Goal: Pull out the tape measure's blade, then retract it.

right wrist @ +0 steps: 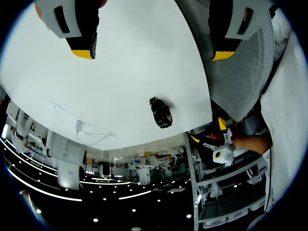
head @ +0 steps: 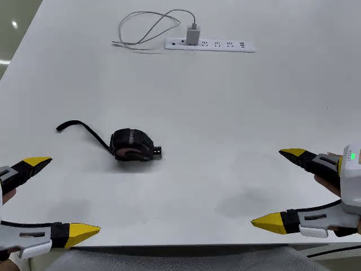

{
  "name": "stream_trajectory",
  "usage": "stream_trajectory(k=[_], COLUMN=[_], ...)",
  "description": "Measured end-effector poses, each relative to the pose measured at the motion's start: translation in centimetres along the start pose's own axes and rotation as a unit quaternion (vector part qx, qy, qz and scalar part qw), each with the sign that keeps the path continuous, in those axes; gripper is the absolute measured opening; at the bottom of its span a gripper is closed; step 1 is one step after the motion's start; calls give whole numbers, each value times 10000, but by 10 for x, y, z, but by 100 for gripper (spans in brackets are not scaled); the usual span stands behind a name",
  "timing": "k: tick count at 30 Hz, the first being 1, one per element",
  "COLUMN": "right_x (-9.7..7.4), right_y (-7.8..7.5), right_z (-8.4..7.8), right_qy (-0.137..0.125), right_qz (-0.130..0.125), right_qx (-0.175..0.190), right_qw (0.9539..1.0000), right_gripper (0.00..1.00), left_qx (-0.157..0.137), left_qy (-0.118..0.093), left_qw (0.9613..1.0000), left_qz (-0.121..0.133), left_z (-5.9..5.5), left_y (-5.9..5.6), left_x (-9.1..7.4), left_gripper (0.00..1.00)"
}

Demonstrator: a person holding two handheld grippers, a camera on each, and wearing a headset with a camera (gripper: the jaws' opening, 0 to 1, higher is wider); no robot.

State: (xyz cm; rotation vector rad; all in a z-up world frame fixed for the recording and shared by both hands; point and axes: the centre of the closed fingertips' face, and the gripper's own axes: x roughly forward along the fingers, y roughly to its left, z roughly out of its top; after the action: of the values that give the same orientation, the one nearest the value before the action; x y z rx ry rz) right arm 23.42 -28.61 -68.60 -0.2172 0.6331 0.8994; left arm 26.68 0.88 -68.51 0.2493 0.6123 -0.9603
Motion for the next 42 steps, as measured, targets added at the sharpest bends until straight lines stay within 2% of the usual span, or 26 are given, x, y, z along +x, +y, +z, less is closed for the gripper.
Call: stream_trajectory(k=[8, 15, 23, 27, 30, 42], right_x=[2, 7, 21, 28, 34, 62], right_y=[-1, -1, -1, -3, -7, -11], right_z=[-5, -5, -6, -3, -1, -3], right_qy=[86, 107, 175, 171, 75, 178], right_qz=[30, 52, 198, 283, 313, 543], right_qx=[17, 44, -4, -29, -10, -157], right_qw=[10000, 9999, 9997, 9994, 9995, 9982], right_gripper=[97, 97, 95, 94, 92, 93], left_qx=[-23, -19, -29, -23, 0, 94], left_qy=[42, -1, 53, 32, 70, 140], left_qw=[10000, 10000, 9999, 9998, 9997, 9989], left_qz=[-22, -20, -129, -180, -234, -439], left_z=[-4, -1, -4, -1, -1, 3], left_y=[1, 2, 6, 8, 10, 15], left_x=[2, 4, 12, 16, 22, 41], left_gripper=[99, 99, 97, 96, 96, 96])
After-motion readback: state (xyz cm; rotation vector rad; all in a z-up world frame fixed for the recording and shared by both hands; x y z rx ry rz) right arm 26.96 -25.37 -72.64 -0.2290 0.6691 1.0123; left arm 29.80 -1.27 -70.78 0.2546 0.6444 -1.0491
